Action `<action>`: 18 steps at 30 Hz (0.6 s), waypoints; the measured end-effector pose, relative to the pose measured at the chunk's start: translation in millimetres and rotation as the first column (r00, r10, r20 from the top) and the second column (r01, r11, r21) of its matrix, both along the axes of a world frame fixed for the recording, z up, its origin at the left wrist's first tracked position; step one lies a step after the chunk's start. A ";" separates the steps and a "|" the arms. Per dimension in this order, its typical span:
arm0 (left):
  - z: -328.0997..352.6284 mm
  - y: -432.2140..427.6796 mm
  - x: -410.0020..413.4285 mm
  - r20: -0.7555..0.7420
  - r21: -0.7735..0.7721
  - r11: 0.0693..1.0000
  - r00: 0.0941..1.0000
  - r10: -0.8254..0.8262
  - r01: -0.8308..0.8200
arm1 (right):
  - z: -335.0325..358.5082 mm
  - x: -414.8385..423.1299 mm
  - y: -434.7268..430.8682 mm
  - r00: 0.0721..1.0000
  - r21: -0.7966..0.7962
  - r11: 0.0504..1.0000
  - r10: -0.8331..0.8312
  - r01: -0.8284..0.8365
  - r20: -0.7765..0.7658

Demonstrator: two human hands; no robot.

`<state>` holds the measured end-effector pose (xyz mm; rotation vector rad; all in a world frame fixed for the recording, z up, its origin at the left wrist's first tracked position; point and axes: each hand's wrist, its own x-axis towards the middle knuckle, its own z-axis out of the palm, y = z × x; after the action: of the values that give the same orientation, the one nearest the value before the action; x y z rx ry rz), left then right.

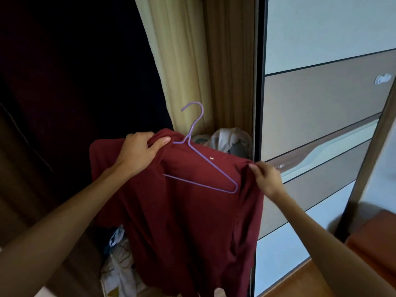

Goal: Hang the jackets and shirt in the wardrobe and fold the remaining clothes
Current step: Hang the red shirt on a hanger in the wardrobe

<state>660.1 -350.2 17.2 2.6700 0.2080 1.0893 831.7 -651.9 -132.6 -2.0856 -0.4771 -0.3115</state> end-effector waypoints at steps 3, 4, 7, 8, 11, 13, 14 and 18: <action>-10.4 -0.2 3.7 -0.004 -0.004 0.999 0.999 0.041 -0.041 | 34.4 5.0 -10.7 1.000 0.061 0.998 0.007 -0.008 0.020; -12.3 -2.6 6.0 0.004 -0.022 0.999 0.999 0.049 -0.049 | 43.9 4.5 -11.8 1.000 0.089 0.996 0.009 -0.011 0.028; -12.0 -13.9 13.0 0.030 -0.120 0.992 0.998 0.055 -0.051 | 66.6 -2.9 -7.4 0.997 0.123 0.991 0.036 -0.044 0.066; -11.2 -18.6 15.1 0.035 -0.149 0.988 0.998 0.052 -0.046 | 72.1 -7.6 -4.6 0.995 0.115 0.991 0.056 -0.065 0.081; -11.3 -34.4 20.8 0.028 -0.216 0.976 0.999 0.031 -0.025 | 80.1 -17.8 3.3 0.986 0.078 0.990 0.108 -0.118 0.128; -12.6 -45.8 23.8 0.022 -0.260 0.965 0.999 0.025 -0.018 | 80.7 -24.4 8.7 0.981 0.051 0.989 0.128 -0.137 0.144; -13.5 -51.4 25.6 0.020 -0.280 0.960 1.000 0.023 -0.017 | 80.4 -28.6 12.9 0.978 0.049 0.987 0.143 -0.152 0.154; -22.5 -76.4 35.2 -0.020 -0.386 0.922 1.000 0.000 -0.008 | 86.5 -54.5 38.7 0.963 0.121 0.982 0.114 -0.147 0.243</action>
<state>695.4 -426.6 -5.2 2.3269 0.3887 0.9117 777.2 -613.2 -46.1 -1.8811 -0.7121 -0.5025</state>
